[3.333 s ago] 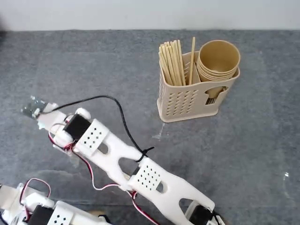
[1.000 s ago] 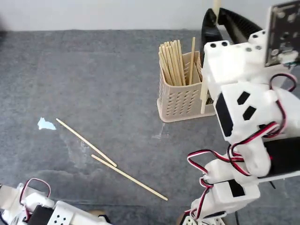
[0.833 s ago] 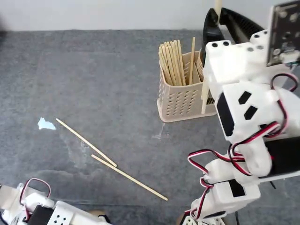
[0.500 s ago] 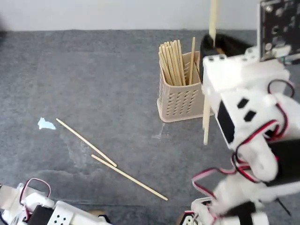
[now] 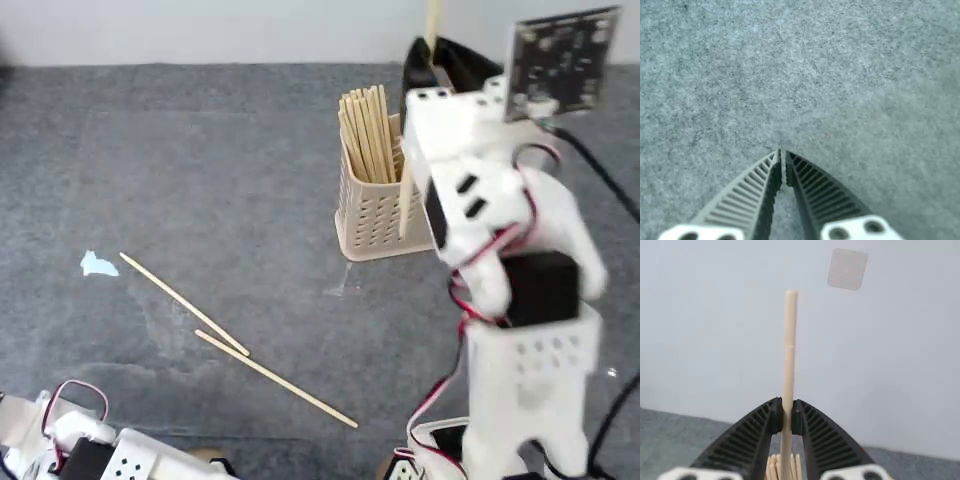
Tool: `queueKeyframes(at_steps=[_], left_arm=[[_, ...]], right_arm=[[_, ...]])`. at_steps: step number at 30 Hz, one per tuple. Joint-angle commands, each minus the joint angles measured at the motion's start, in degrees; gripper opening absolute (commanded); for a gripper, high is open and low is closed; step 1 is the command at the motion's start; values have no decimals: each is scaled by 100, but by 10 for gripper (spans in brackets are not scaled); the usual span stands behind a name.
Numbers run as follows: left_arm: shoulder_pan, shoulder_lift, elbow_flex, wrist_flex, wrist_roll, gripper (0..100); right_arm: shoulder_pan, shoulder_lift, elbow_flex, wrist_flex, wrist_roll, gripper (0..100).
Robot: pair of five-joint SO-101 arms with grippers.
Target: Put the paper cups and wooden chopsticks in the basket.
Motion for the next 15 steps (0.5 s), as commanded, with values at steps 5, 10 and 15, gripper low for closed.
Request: queueKeyframes(at_steps=[5,10,15], left_arm=[[-26,-26,-57,35,-44,13],[-26,-26,-57,35,-44,13],[-26,-26,-57,35,-44,13]], right_arm=[[75,-119,1486,-3292,-18,7],[75,-119,2040,-3960,-9,7],[110,-110,2699,-4022,-9,8]])
